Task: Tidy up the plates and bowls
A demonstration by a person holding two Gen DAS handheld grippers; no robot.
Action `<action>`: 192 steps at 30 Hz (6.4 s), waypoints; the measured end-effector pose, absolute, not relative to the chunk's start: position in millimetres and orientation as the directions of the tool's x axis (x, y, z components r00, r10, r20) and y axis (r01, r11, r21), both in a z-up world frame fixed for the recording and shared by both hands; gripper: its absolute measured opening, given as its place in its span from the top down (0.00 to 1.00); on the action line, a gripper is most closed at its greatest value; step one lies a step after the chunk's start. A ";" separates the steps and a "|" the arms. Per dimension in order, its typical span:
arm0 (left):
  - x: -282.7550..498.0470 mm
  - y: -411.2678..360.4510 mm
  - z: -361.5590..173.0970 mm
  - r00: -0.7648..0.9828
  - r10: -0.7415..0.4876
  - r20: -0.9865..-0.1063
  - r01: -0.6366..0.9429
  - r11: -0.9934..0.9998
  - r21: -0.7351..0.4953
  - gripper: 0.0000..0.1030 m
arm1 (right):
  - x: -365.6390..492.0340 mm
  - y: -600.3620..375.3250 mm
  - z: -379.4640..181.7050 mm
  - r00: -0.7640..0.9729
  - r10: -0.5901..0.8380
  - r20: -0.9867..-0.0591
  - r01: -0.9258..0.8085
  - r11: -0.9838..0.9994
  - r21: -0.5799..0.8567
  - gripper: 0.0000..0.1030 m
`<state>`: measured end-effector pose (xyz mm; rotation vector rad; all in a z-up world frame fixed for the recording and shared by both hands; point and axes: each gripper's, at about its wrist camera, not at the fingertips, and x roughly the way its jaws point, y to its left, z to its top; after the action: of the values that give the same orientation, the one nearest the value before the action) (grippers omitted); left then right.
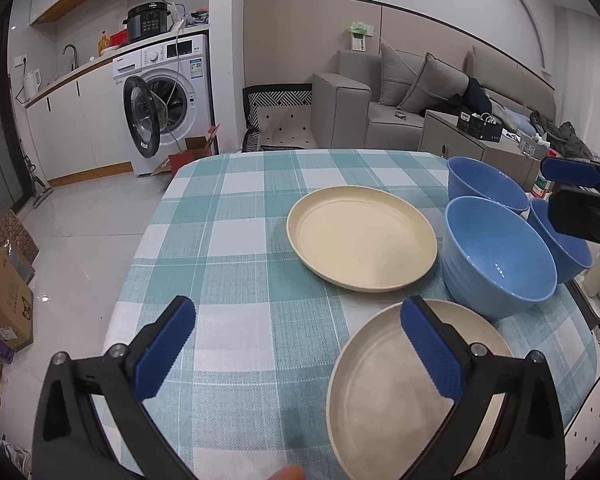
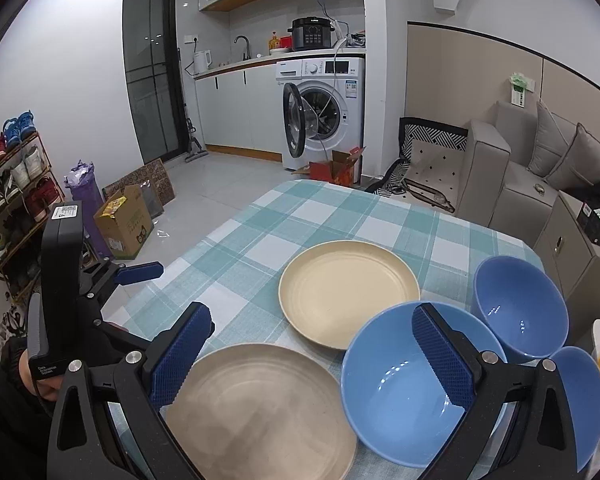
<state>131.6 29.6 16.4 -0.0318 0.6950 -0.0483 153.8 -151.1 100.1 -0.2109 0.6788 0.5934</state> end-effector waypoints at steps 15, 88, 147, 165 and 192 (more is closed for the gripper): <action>157.3 53.7 18.3 0.759 -0.014 -0.651 -0.023 0.999 -0.049 0.00 | 209.6 -162.1 106.2 0.596 0.425 -0.681 -0.513 0.854 0.084 0.01; 286.8 24.5 -50.3 0.554 -0.112 -0.825 0.056 0.994 -0.098 0.21 | 399.6 -145.4 -22.6 0.156 0.229 -0.961 -0.449 0.883 0.137 0.15; 271.2 41.8 -60.3 0.528 -0.107 -0.843 0.057 0.994 -0.091 0.79 | 401.9 -119.8 -65.2 0.121 0.073 -0.990 -0.489 0.872 0.005 0.65; 265.6 42.6 -52.2 0.554 -0.092 -0.828 0.039 0.996 -0.084 0.82 | 391.0 -132.8 -50.7 0.178 0.091 -0.980 -0.486 0.874 -0.008 0.81; 220.8 56.7 -0.3 0.673 -0.029 -0.739 -0.001 0.999 -0.040 0.82 | 336.2 -121.2 16.0 0.308 0.177 -0.935 -0.528 0.849 -0.013 0.81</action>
<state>220.8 56.7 -0.3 -0.0383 0.8318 -0.0154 336.2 -121.2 16.0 -0.3466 1.1711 0.4786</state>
